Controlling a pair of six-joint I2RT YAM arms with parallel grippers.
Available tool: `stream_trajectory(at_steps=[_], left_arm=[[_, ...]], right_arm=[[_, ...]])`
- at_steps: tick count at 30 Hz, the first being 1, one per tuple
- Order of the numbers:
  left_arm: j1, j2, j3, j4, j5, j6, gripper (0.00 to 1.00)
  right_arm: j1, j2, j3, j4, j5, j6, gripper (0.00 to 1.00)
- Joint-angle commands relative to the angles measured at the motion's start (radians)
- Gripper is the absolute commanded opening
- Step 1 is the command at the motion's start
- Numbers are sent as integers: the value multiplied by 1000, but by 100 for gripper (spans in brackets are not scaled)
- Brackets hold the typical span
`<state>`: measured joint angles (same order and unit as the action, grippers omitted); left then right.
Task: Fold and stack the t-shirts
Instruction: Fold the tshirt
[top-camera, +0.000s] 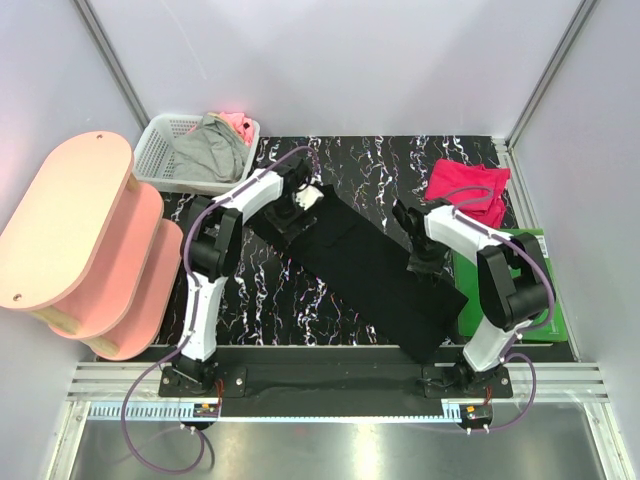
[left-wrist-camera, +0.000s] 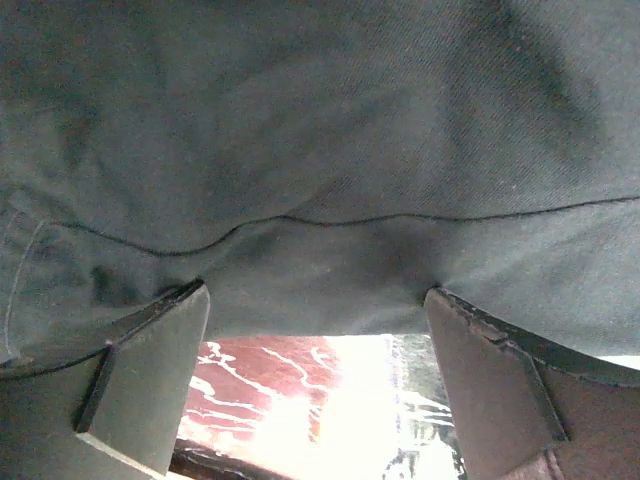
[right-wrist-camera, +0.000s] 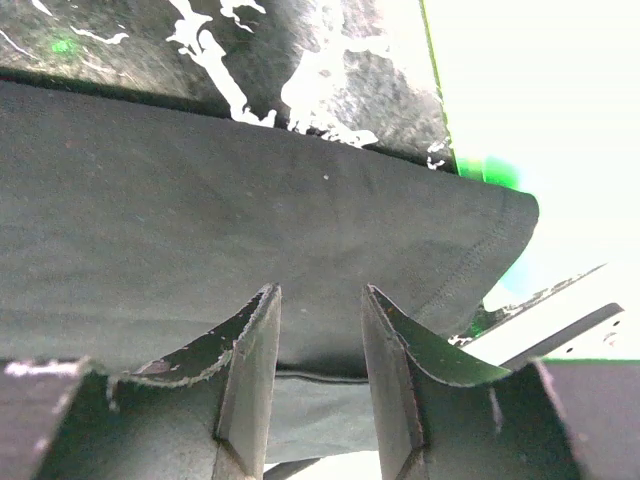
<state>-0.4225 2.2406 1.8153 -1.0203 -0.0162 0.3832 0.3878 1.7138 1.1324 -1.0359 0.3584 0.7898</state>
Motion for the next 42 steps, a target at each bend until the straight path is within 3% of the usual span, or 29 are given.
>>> stream_trajectory(at_steps=[1,9,12,19,26,34,42], left_arm=[[1,92,96,-11,-33,-12,95],[5,328,511,-148,-38,-36,98],[8,372,593,-150,-56,-58,99],[88,353,618,-47,-142,-153,99],[126,381,719,-9,-192,-124,99],[142,329,624,-3,-134,-158,99],[156,42,376,-3,-2,-175,99]], right_arm=[[5,72,30,-18,41,-23,45],[31,109,-36,19,-55,-55,45],[86,136,-37,20,-88,-58,45],[262,230,23,42,-196,-14,45],[394,329,180,63,-312,5,44],[476,365,343,68,-426,-44,43],[500,316,380,116,-592,-101,43]])
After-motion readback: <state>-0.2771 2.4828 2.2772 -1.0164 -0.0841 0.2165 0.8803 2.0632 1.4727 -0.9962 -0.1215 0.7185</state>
